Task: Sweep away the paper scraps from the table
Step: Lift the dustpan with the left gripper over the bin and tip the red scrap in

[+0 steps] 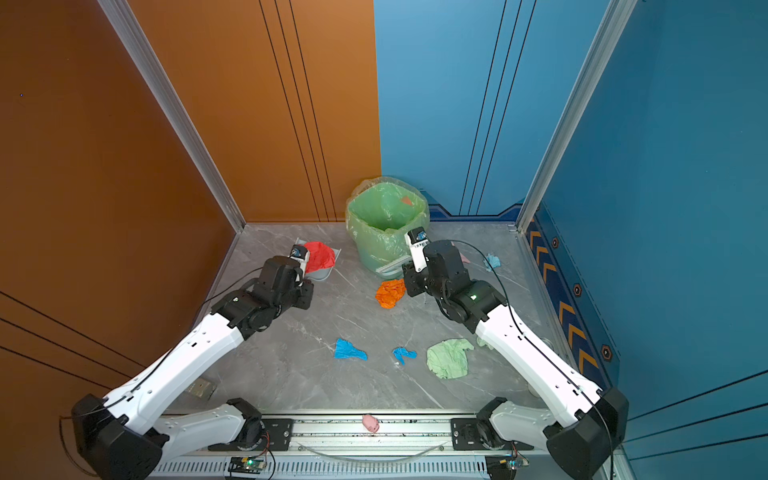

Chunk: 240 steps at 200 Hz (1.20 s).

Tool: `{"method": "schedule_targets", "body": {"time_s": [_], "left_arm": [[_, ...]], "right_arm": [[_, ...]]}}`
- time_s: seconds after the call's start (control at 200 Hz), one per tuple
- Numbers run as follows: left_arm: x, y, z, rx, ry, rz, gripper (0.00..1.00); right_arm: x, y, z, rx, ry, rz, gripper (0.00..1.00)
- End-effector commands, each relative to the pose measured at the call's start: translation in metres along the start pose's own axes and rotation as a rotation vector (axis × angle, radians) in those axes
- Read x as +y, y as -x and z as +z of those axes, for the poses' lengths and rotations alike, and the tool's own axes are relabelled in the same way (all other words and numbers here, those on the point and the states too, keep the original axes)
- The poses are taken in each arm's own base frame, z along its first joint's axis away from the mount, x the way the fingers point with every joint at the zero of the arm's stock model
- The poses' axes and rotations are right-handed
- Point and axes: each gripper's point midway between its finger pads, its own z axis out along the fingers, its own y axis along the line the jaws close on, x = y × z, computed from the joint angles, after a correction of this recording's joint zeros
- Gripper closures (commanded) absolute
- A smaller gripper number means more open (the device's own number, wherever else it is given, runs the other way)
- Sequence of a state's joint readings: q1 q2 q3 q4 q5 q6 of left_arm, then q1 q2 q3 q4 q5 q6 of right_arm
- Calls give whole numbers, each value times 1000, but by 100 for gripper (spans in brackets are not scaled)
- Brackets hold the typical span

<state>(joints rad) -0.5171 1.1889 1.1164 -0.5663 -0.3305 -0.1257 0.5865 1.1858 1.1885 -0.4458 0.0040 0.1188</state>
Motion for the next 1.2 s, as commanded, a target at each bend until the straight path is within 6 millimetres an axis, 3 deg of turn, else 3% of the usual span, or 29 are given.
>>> {"method": "schedule_targets", "body": {"time_s": [0.0,0.491,0.796,1.196], "left_arm": [[5,14,-4,14,19,56,100],[7,118,-11,-115,19,119,100],[-3,165,6,-151,8,198,100],[-18,212,37,-172,31,333,100]], "right_arm": [[-4,-16,-9,39,2,5,100],[-16,-42,-30,76,6,39,100],[-18,-55,-33,86,7,71,100],[-24,-71,-41,74,-13,121,100]]}}
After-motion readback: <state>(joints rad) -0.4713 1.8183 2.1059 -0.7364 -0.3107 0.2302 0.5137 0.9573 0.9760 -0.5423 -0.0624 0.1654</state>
